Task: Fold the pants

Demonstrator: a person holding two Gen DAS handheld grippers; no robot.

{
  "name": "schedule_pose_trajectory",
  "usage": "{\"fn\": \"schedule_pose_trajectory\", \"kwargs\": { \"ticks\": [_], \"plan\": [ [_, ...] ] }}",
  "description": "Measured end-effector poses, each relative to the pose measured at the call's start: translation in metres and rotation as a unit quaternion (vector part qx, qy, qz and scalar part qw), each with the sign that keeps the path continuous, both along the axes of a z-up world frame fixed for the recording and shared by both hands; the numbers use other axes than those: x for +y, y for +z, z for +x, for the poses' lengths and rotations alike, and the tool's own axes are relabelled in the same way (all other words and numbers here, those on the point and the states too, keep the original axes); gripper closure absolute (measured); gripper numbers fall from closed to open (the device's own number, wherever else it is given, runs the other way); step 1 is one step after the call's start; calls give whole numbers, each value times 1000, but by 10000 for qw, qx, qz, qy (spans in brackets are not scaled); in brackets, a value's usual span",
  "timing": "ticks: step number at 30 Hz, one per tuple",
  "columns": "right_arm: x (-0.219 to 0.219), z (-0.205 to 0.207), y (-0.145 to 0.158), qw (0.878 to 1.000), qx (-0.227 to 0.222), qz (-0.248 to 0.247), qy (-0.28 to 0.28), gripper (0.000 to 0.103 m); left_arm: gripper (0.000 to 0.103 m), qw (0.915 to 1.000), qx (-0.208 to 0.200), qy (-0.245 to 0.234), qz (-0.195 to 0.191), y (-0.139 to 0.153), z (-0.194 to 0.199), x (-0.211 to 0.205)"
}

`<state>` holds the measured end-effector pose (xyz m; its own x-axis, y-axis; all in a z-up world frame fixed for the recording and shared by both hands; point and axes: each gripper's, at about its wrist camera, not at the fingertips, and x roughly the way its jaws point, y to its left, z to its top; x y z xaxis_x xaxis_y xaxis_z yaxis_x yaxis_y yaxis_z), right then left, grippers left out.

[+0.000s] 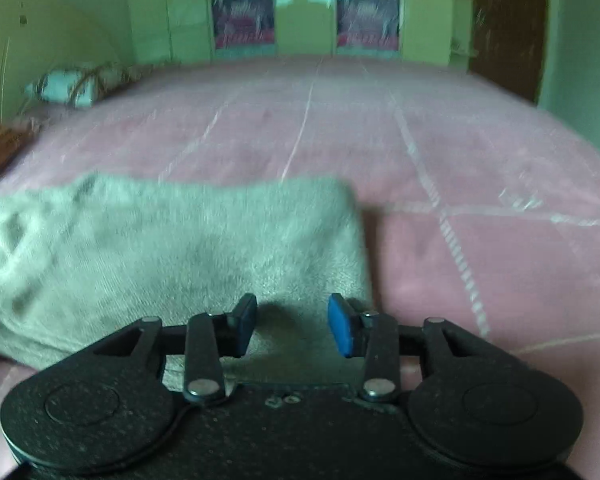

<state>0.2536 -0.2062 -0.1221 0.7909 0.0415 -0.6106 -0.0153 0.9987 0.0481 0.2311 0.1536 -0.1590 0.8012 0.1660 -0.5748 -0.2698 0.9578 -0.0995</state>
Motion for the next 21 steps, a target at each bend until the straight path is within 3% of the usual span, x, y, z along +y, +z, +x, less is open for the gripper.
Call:
{"fn": "schedule_pose_trajectory", "kwargs": {
  "ticks": [3,4,5,7,10,13,16,18,19,21],
  "plan": [
    [-3,-17,7,9994,-215,265,-75,61,0,10000,-18,26,-39,0,-1,0],
    [-1,-17,-3,9999,40,147,19,52,0,10000,-11,23,-33,0,-1,0],
    [2,-9,-19,9982,551,-68,206,51,0,10000,2,6,-20,1,0,0],
    [8,-19,-15,9984,329,-353,296,51,0,9999,-75,-7,-94,8,-8,5],
    [-1,-30,3,9996,63,199,192,51,0,9963,-619,288,-517,27,-36,35],
    [0,-33,6,9996,-8,94,272,51,0,9854,-681,882,-1288,24,-50,85],
    [0,-29,1,9994,119,221,243,51,0,9613,-588,1189,-2414,1,-41,135],
    [2,-21,-2,9992,175,281,202,51,0,9471,-501,1286,-2898,-18,-28,161],
    [4,-19,-3,9992,187,311,194,51,0,9458,-574,1208,-2959,-23,-23,169],
    [9,-20,-4,9990,173,328,229,51,1,9510,-649,1128,-2806,-26,-10,181]
  ]
}}
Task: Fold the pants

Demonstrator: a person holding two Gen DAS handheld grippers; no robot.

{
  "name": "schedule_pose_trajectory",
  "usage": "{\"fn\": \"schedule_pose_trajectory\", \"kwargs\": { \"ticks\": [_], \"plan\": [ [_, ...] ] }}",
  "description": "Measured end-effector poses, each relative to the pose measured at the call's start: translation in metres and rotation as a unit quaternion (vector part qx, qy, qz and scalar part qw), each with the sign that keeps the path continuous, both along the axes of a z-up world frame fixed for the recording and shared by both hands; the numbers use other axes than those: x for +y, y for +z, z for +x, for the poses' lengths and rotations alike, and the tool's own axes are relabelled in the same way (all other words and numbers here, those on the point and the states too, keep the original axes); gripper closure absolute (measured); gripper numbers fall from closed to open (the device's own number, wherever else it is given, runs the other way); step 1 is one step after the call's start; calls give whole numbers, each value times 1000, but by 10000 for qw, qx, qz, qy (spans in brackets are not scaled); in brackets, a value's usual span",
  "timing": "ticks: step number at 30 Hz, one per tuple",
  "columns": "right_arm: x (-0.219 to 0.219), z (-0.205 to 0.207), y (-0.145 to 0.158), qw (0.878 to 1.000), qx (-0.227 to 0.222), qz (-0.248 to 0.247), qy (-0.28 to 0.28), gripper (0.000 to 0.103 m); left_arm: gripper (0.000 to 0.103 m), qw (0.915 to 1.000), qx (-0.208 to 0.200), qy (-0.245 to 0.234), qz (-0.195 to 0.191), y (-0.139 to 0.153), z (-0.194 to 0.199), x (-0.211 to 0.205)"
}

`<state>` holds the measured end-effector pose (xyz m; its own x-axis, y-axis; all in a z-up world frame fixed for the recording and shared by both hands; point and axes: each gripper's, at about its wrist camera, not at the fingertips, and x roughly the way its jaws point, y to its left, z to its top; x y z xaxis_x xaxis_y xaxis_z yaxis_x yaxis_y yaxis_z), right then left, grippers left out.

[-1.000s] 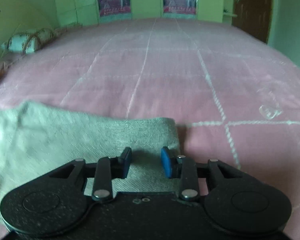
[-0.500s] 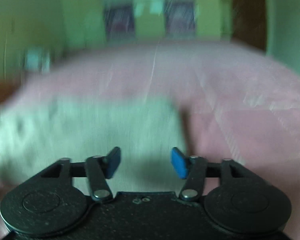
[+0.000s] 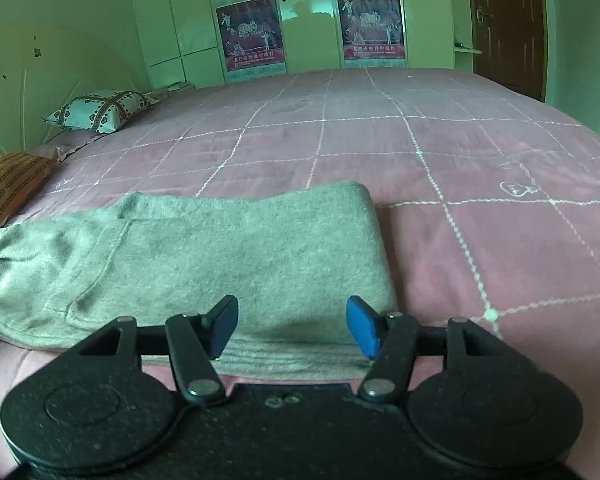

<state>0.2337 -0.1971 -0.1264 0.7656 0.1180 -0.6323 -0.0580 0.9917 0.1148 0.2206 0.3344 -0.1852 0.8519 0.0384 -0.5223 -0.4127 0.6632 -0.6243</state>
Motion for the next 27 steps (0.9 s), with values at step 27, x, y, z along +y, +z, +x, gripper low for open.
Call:
{"fn": "schedule_pose_trajectory", "kwargs": {
  "ticks": [27],
  "plan": [
    [144,30,-11,9866,-314,-537,1509,71,69,9961,-701,-380,380,49,-11,-4]
  ]
}}
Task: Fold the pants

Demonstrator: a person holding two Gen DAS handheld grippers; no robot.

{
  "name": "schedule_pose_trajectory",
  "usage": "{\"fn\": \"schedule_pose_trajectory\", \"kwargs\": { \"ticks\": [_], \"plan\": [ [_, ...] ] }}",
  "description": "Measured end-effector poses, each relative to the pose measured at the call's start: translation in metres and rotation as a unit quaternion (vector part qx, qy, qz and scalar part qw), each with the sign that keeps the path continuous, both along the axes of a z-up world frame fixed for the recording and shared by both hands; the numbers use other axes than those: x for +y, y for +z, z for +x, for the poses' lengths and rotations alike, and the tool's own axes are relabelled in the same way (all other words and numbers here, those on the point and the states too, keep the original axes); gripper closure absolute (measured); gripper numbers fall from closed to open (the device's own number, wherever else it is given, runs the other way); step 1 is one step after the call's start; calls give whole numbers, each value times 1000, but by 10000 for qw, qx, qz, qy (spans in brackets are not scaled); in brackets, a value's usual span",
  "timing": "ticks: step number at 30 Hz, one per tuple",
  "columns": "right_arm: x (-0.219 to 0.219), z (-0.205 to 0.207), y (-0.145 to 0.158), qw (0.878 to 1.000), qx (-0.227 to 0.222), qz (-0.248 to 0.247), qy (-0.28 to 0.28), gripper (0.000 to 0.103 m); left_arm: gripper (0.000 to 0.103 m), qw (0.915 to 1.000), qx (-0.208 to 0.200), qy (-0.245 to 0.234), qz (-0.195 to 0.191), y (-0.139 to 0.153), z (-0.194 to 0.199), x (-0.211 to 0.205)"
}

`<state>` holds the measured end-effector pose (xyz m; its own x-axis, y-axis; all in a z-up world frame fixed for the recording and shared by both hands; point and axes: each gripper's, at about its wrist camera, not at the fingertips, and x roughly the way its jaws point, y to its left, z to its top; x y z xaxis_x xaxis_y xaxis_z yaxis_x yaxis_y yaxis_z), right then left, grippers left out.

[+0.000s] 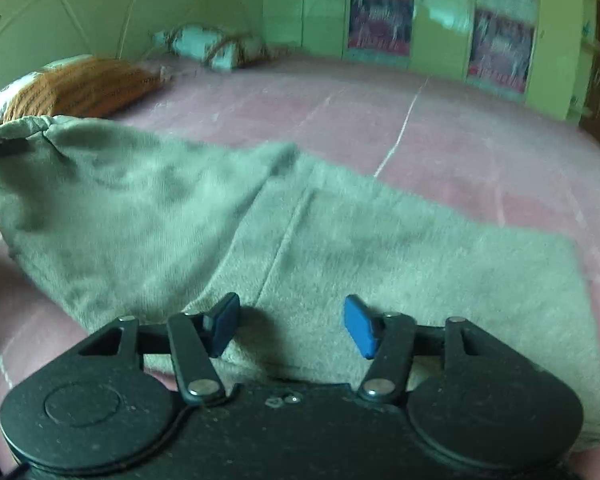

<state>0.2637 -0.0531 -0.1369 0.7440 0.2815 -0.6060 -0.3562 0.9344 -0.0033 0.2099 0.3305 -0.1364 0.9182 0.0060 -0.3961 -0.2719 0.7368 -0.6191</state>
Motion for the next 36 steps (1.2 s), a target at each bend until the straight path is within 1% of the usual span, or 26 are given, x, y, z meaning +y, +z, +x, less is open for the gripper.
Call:
{"fn": "schedule_pose_trajectory", "kwargs": {
  "ticks": [1,3,4,5,7,8,9,10,11,13,16,19,20,21,22,23,24,26,27,30,31,32,33,34,35,36],
  "plan": [
    [2,-5,2,9999,-43,104,83,68,69,10000,16,-35,76,5,-1,-2],
    [17,-8,-13,9980,327,-178,501,67,69,9999,19,-77,122,11,-2,-3],
    [22,-14,-23,9969,216,-390,646,62,69,9999,34,-80,149,14,-3,-4],
    [27,-19,-29,9943,121,-636,850,50,69,9998,51,-97,156,16,-4,-5],
    [34,-27,-25,9917,-141,-938,870,54,69,9997,76,-117,223,21,-5,-9],
    [30,-34,-16,9935,-280,-692,862,60,69,9996,76,-135,254,23,-5,-10],
    [24,-39,-9,9951,-375,-406,821,60,69,9995,74,-144,269,24,-6,-10],
    [26,-37,-14,9960,-138,-484,743,59,69,9995,89,-138,259,25,-6,-11],
    [30,-33,-24,9938,147,-778,774,58,69,9996,94,-145,232,26,-6,-12],
    [36,-42,-33,9885,-216,-1167,939,58,69,9993,88,-189,313,33,-6,-18],
    [35,-43,-37,9882,-306,-1184,922,57,69,9981,-18,-323,520,51,-5,-33],
    [35,-55,-39,9856,-599,-1248,974,57,69,9956,-203,-578,713,79,1,-56],
    [30,-54,-34,9873,-605,-1124,945,57,69,9936,-272,-701,839,91,4,-69],
    [16,-54,-22,9927,-581,-673,810,57,69,9909,-357,-854,974,103,7,-83],
    [-9,-59,-9,9964,-640,-29,552,52,69,9871,-471,-1044,1122,116,11,-102],
    [-32,-65,0,9966,-671,370,293,40,69,9832,-590,-1215,1231,126,15,-120],
    [-58,-68,8,9958,-656,637,-63,34,69,9778,-699,-1439,1350,134,21,-145],
    [-114,-67,18,9879,-548,1207,-801,32,68,9661,-820,-1836,1620,143,33,-196],
    [-146,-65,23,9799,-440,1543,-1183,32,68,9605,-881,-2057,1656,143,39,-225],
    [-213,-65,35,9585,-274,2018,-1993,32,68,9470,-832,-2766,1408,126,58,-308],
    [-232,-68,39,9484,-301,2239,-2226,32,64,9420,-701,-3013,1304,115,65,-336],
    [-249,-70,40,9373,-304,2485,-2425,32,51,9310,-546,-3398,1217,100,73,-367],
    [-268,-75,41,9235,-305,2751,-2657,32,44,9225,-339,-3685,1095,85,79,-391],
    [-281,-77,40,9134,-322,2911,-2826,31,37,9222,-109,-3761,887,73,81,-409],
    [-292,-79,37,9041,-324,3039,-2986,31,36,9264,-73,-3705,670,67,77,-414],
    [-301,-80,34,8973,-302,3129,-3099,31,34,9295,-222,-3649,483,65,70,-412]
  ]
}}
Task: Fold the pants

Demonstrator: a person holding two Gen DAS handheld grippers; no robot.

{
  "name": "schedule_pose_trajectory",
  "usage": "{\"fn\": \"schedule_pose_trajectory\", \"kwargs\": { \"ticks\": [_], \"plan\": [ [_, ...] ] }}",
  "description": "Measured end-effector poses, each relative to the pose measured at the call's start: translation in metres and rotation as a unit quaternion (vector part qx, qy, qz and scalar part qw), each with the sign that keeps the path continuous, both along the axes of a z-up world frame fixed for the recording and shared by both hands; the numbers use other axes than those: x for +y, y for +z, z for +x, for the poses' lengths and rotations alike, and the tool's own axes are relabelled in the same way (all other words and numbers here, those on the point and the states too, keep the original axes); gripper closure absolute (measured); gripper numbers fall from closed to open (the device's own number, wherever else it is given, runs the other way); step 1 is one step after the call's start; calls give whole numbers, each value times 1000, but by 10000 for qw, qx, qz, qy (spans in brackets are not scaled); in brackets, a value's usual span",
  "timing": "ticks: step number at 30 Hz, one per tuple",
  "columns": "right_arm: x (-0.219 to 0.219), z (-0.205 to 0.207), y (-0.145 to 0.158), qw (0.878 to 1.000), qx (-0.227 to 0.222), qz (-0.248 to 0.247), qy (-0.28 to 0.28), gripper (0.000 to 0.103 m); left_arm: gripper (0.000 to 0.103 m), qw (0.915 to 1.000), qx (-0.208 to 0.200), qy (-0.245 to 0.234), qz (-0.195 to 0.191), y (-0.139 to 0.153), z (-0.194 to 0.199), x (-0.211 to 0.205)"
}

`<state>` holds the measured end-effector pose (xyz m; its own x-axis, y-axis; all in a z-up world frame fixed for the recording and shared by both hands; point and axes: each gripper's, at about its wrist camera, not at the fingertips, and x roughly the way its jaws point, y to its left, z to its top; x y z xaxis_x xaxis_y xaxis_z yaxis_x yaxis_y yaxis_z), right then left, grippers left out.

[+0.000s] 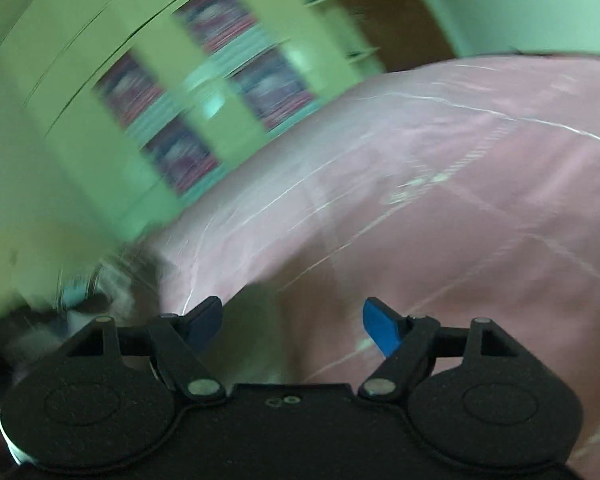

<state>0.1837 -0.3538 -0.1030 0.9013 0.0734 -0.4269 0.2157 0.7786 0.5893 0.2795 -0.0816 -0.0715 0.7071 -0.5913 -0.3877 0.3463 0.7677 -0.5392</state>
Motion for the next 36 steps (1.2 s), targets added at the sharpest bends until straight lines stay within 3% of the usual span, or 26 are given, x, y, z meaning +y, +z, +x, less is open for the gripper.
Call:
{"fn": "schedule_pose_trajectory", "kwargs": {
  "ticks": [1,4,7,9,13,18,21,23,25,28,30,32,34,36],
  "plan": [
    [-6,-1,-3,10000,15,89,-15,31,28,9998,-89,150,-38,0,-8,8],
    [-4,1,-8,9989,8,331,326,31,26,9970,-9,708,309,1,-24,51],
    [13,20,-20,9881,115,1126,1039,32,26,9897,94,1366,422,-2,-51,117],
    [25,36,-33,9773,355,1605,1338,37,26,9826,206,1769,517,-7,-72,157],
    [52,52,-42,9717,580,1664,1574,38,26,9730,372,2122,823,-23,-118,209],
    [61,62,-50,9702,1055,1650,1430,39,26,9750,406,1727,1338,-42,-153,200],
    [73,71,-49,9657,1142,1741,1550,37,26,9772,381,1292,1644,-40,-138,179],
    [77,77,-53,9668,1299,1663,1440,44,26,9759,544,1123,1790,-43,-128,168],
    [79,84,-53,9692,1325,1627,1291,46,26,9744,637,1265,1745,-49,-123,165],
    [87,88,-42,9719,1529,1356,1164,60,26,9743,684,1541,1494,-57,-115,175],
    [99,87,-22,9774,1322,925,1364,68,25,9697,632,1685,1650,-61,-118,173],
    [110,79,8,9818,751,625,1626,74,25,9636,648,1898,1767,-63,-124,175],
    [113,66,38,9840,158,490,1704,82,25,9650,668,1955,1613,-64,-125,179],
    [106,51,55,9845,-274,526,1648,82,25,9671,681,1974,1455,-64,-125,180]
  ]
}}
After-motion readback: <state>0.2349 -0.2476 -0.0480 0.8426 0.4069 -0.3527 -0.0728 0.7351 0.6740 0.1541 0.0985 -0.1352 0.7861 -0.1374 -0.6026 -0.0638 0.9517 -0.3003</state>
